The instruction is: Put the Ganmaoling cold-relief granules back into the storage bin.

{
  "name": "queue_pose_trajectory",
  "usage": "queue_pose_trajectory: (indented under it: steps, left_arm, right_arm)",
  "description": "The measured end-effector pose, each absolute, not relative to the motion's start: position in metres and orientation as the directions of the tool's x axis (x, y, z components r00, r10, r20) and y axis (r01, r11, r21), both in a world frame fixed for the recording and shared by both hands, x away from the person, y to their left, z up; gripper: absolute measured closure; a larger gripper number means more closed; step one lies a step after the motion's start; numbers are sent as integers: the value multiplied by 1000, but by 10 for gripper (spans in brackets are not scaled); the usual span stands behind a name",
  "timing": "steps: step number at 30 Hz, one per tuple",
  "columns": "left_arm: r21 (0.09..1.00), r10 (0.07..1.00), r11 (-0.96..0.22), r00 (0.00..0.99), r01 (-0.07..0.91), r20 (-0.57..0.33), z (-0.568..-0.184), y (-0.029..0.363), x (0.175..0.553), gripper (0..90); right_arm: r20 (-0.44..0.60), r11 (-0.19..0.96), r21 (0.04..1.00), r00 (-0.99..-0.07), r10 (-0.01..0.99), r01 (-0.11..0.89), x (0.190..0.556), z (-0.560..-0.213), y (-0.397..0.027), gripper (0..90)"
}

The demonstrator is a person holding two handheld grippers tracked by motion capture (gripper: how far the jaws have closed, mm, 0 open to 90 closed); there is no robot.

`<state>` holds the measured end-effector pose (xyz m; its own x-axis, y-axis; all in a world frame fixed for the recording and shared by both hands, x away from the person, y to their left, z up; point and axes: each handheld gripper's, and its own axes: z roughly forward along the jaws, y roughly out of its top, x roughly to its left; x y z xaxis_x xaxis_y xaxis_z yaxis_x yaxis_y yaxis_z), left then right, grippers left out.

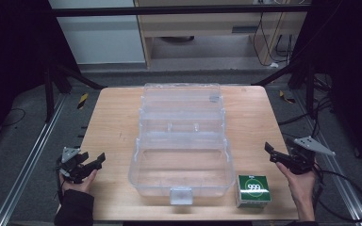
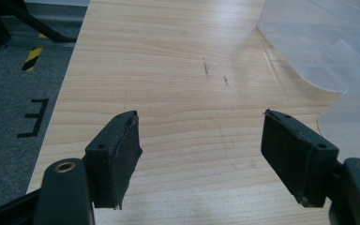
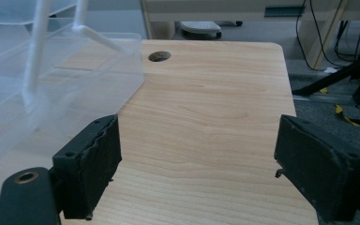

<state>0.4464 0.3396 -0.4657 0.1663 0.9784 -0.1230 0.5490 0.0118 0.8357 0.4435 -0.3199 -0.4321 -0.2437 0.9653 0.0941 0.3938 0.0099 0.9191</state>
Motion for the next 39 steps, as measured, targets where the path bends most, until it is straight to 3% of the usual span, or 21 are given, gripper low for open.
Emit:
queue_pose_trajectory:
  steps: [6,25,30,39]
  left_arm:
    - [831,978,-17,180,556,-101,-466,337,447,273]
    - [796,972,-88,225,599,-61,-474,331,453,253]
    - [793,971,-95,231,601,-59,-475,330,454,252]
    - [790,969,-108,240,604,-51,-476,330,454,252]
  right_arm:
    - [52,63,922,-282,958,383,440,-420,-317,153]
    - [-87,365,847,-576,813,388,440,-367,-288,82]
    - [-122,488,798,-697,706,354,435,-353,-273,51]
    - [-153,667,683,-834,531,299,428,-357,-250,42]
